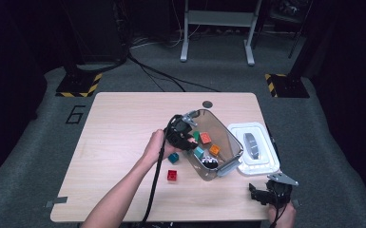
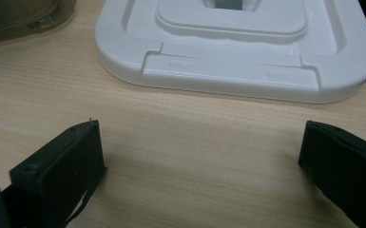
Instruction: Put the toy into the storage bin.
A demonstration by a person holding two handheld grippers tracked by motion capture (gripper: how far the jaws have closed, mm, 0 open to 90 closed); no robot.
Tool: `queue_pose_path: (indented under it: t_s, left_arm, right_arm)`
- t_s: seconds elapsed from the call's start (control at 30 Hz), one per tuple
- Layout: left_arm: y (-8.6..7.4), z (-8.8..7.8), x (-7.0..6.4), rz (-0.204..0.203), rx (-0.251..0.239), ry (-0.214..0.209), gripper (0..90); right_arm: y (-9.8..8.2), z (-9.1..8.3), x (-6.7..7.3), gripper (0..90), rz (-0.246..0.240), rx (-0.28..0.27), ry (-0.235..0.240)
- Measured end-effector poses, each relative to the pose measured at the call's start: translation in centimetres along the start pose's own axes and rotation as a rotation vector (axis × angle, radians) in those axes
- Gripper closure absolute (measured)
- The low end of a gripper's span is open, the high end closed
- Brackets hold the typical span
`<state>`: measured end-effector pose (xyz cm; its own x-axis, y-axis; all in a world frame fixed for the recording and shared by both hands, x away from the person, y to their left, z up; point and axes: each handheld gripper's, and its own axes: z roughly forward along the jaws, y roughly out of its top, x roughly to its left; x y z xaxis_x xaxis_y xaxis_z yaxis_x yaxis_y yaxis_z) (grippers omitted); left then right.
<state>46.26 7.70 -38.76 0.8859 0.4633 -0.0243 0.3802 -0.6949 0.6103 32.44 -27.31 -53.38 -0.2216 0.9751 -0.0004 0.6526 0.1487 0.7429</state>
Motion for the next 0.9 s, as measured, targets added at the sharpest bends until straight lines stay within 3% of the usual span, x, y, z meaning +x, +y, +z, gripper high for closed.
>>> queue_pose_path:
  t_s: [0.1,0.23,0.47,0.57,0.7,0.83,0.9]
  left_arm:
    - [0.0,-0.2,0.0,-0.009,-0.007,-0.002,56.2]
    - [-0.2,-0.7,0.1,-0.031,-0.040,0.009,39.8]
    - [-1.3,-3.0,0.2,-0.049,-0.109,0.056,22.1]
    - [-2.3,-3.9,0.1,-0.046,-0.128,0.084,17.9]
    - [-4.0,-4.5,0.2,-0.076,-0.128,0.122,14.5]
    - [-6.1,-4.3,0.3,-0.109,-0.130,0.140,10.2]
    - [-7.2,-3.8,0.3,-0.122,-0.107,0.135,8.3]
  right_arm:
    - [0.0,0.0,0.0,0.4,0.004,0.002,0.000]
    - [0.0,0.0,0.0,0.5,-0.001,0.000,-0.001]
    - [0.0,0.0,0.0,0.6,0.000,0.000,-0.001]
    - [0.0,0.0,0.0,0.6,-0.001,-0.001,-0.001]
    - [0.0,0.0,0.0,0.6,-0.001,-0.001,-0.001]
    - [0.0,0.0,0.0,0.6,-0.001,-0.001,-0.001]
    - [0.0,0.0,0.0,0.6,-0.001,-0.001,-0.001]
